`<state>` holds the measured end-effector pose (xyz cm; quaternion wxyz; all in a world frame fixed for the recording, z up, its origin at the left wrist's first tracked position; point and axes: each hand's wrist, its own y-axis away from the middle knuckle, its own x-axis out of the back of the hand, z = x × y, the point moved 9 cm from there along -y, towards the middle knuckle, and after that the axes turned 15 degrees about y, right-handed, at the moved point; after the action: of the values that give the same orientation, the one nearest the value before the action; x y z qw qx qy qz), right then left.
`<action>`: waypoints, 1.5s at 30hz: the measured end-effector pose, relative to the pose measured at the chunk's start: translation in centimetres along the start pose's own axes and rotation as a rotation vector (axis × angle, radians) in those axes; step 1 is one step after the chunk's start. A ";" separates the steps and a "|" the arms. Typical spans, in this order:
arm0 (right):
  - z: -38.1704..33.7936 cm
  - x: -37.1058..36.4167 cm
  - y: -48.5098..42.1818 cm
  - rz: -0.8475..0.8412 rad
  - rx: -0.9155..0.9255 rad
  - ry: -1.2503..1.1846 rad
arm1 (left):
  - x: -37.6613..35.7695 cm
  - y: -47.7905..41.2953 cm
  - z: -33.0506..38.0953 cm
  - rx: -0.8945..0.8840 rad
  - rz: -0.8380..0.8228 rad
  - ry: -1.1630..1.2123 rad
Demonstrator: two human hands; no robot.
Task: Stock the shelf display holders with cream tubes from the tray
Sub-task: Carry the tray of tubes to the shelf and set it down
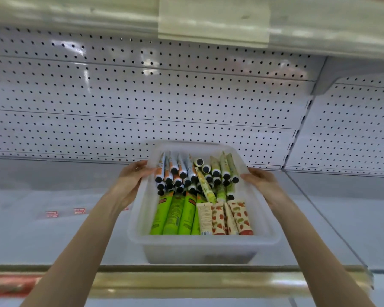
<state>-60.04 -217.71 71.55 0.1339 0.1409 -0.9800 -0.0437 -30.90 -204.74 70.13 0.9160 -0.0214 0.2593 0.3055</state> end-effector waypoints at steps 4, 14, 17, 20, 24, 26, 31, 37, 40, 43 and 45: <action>-0.2 -0.7 -0.5 -0.034 -0.003 0.008 | 0.7 -1.1 -0.1 0.025 -0.016 -0.022; 0.0 -1.5 -1.8 -0.058 -0.047 0.025 | 1.4 -2.6 -0.2 0.075 -0.031 0.041; -0.1 -1.5 -2.1 -0.055 -0.054 0.045 | 1.6 -3.0 -0.3 0.091 -0.026 0.047; -0.2 -1.5 -2.2 -0.053 -0.054 0.110 | 1.6 -3.3 -0.3 0.096 -0.055 0.025; -0.5 -1.4 -2.0 -0.009 -0.028 0.221 | 1.4 -3.5 -0.1 0.096 -0.077 -0.017; -0.7 -1.5 -2.0 0.030 -0.012 0.297 | 1.5 -3.6 0.2 0.093 -0.074 -0.023; -1.3 -1.5 -2.1 0.136 0.009 0.490 | 2.0 -3.6 0.5 0.145 -0.133 -0.106; -1.6 -1.5 -0.4 0.179 -0.017 0.533 | 2.0 -3.2 1.3 0.151 -0.190 -0.239; -2.0 -1.6 0.8 0.195 -0.029 0.688 | 2.4 -2.9 1.5 0.159 -0.249 -0.261; -3.7 -1.7 2.4 0.345 0.005 0.827 | 2.4 -2.1 2.1 0.148 -0.344 -0.302; -5.5 -2.8 4.1 0.447 0.088 0.866 | 2.6 -1.5 2.5 0.131 -0.383 -0.318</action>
<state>-56.99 -213.28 76.60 0.5292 -0.0623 -0.8414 0.0902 -27.14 -204.08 70.85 0.9858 0.0378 0.1224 0.1086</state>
